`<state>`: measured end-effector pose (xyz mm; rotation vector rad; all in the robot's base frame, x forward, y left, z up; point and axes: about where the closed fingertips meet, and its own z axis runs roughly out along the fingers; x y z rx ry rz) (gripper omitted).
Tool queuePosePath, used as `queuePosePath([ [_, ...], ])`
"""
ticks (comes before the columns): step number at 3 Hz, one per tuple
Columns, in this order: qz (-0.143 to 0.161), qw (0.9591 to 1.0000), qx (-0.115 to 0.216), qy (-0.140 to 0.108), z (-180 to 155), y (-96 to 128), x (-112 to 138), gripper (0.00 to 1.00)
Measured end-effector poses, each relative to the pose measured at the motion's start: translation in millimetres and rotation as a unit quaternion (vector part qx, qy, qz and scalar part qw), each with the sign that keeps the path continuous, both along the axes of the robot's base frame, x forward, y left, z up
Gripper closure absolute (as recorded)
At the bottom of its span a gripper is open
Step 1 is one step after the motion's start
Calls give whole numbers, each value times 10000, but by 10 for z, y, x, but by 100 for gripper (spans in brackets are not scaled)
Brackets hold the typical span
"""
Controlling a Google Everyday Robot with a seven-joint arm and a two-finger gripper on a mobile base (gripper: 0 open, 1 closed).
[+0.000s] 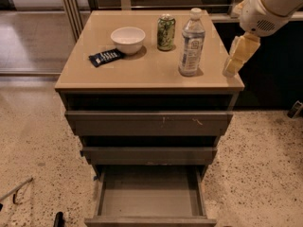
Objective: Place blue plastic bottle into bottom drawer
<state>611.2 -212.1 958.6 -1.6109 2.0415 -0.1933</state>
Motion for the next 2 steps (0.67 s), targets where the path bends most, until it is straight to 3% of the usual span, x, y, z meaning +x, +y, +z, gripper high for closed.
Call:
queuePosePath([
  [2, 67, 9998, 162, 11, -212, -3, 514, 0],
])
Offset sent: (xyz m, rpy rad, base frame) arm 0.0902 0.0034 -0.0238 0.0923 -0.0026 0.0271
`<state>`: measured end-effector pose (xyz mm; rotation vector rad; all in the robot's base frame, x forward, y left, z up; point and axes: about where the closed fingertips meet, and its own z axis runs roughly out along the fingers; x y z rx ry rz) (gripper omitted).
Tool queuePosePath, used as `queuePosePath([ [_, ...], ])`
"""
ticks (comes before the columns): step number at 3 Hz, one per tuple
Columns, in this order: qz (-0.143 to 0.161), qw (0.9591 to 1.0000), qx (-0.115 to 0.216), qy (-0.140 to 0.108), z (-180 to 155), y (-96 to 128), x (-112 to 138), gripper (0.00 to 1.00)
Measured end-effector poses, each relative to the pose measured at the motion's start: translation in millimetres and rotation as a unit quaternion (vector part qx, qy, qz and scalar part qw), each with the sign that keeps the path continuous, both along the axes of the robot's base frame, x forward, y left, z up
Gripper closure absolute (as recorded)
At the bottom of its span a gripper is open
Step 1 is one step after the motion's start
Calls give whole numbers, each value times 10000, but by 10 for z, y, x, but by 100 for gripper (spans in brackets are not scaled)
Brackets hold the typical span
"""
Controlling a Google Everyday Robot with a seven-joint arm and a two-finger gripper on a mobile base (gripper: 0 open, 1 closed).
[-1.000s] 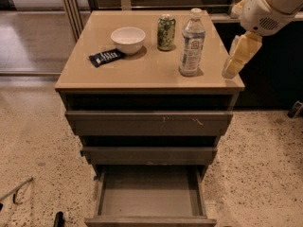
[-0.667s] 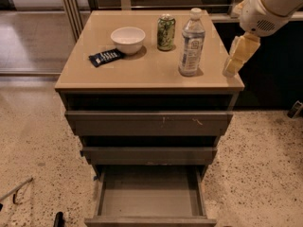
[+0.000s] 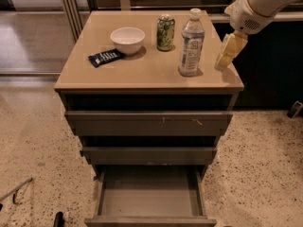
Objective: Place blue plastic bottle into bottom drawer
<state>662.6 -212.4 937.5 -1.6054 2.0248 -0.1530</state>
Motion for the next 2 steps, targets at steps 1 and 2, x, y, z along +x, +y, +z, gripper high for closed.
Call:
queuePosePath([
  [1, 99, 9994, 319, 44, -42, 92, 238, 0],
  [2, 188, 9969, 745, 139, -74, 177, 402, 0],
])
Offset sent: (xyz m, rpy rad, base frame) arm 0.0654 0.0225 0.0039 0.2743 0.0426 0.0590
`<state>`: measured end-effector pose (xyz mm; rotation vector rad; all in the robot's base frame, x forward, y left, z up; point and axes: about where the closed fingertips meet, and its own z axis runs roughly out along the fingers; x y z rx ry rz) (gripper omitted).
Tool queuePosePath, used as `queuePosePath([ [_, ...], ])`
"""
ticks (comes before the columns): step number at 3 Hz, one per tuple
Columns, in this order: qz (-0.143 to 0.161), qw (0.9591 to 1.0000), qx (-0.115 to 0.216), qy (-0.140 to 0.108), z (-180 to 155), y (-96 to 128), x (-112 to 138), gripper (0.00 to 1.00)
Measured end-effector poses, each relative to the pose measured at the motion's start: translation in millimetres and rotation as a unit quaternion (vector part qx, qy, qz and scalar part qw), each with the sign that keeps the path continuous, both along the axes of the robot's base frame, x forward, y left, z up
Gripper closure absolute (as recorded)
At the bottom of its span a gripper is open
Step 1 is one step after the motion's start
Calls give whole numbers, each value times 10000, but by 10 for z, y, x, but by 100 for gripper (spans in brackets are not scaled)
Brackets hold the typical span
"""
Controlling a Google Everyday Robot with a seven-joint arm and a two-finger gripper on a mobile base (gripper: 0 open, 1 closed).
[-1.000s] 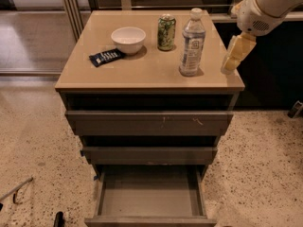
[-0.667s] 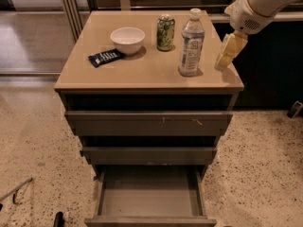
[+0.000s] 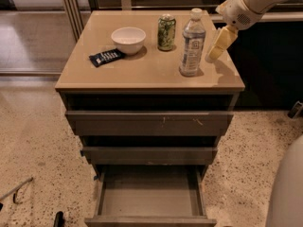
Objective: Place blue plastic bottle into bottom drawer
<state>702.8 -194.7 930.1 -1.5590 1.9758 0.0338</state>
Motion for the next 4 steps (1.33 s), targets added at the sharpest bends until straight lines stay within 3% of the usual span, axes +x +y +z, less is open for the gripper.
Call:
queuePosePath([
  [1, 107, 9989, 435, 130, -29, 93, 99, 0],
  [2, 264, 9948, 925, 330, -45, 247, 147, 0],
  [4, 483, 9865, 1442, 599, 15, 479, 95, 0],
])
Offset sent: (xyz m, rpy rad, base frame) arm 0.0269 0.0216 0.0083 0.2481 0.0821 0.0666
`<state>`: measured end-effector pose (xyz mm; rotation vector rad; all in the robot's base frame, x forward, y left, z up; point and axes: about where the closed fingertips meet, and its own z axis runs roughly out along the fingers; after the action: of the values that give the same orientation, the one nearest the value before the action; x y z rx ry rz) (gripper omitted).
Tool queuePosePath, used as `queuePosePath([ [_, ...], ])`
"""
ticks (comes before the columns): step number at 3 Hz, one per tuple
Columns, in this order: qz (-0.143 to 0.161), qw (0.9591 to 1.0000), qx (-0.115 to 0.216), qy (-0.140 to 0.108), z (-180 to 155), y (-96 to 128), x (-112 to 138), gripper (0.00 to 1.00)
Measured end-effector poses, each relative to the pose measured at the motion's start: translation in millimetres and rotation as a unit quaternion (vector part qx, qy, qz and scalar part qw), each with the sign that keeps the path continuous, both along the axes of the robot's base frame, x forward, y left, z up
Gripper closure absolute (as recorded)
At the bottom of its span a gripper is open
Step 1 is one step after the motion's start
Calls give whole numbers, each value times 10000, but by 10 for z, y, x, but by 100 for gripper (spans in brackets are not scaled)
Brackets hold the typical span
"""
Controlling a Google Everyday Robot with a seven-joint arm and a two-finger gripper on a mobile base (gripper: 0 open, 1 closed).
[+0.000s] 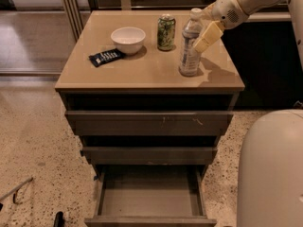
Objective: Place blue plastic bottle into bottom drawer
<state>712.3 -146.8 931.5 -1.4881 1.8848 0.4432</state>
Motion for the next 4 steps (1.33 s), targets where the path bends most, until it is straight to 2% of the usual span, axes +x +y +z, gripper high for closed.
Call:
queuePosePath([
  [1, 59, 9997, 194, 149, 6, 83, -38, 0],
  [2, 66, 9995, 242, 204, -16, 106, -39, 0],
  [3, 32, 9999, 94, 128, -98, 91, 20, 19],
  [4, 32, 9999, 89, 126, -102, 92, 22, 50],
])
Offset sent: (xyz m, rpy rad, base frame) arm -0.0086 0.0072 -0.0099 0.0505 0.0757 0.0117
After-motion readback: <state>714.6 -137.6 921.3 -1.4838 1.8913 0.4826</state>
